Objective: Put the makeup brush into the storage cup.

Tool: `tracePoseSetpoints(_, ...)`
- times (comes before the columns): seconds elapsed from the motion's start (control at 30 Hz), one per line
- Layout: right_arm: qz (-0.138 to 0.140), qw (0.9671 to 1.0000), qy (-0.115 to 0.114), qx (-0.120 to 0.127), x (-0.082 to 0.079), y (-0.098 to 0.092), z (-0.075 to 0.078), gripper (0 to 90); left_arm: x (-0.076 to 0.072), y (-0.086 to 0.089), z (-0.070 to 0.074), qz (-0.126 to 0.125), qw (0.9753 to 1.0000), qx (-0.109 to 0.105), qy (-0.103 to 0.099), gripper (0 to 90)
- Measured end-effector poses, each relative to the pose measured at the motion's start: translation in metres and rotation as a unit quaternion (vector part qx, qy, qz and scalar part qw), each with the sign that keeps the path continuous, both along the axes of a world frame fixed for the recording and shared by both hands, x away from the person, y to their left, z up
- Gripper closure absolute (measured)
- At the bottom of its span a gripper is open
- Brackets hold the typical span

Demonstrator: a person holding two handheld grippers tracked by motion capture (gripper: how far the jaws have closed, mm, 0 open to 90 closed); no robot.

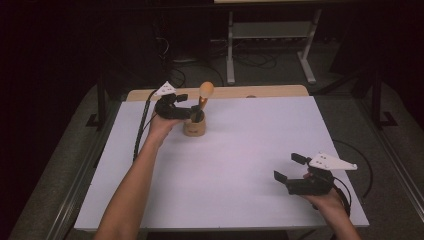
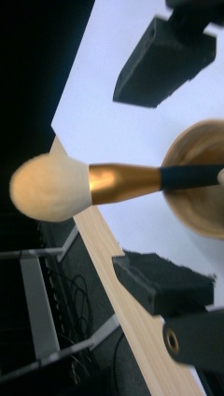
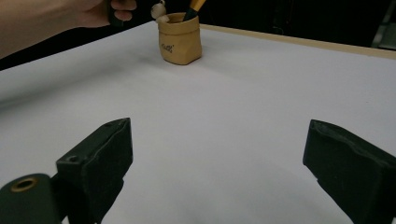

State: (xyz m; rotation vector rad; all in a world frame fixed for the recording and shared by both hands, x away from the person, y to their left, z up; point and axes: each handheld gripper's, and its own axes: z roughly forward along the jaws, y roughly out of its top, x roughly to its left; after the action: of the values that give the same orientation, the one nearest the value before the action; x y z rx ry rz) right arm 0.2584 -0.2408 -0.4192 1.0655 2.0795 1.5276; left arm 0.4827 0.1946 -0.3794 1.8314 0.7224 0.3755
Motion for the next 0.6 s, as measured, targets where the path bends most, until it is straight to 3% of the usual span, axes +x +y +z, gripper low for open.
tracePoseSetpoints(0.3, 0.000, 1.0000, -0.002, 0.000, 0.000, 0.000, 0.000, 7.5, -0.005, 0.005, 0.003, -0.008, 0.9999, -0.014, -0.001, 12.5)
tracePoseSetpoints(0.6, -0.001, 1.0000, 0.000, 0.001, 0.000, -0.001, 0.000, 7.5, -0.011, 0.010, 0.006, -0.017, 0.9998, -0.014, 0.000, 11.5)
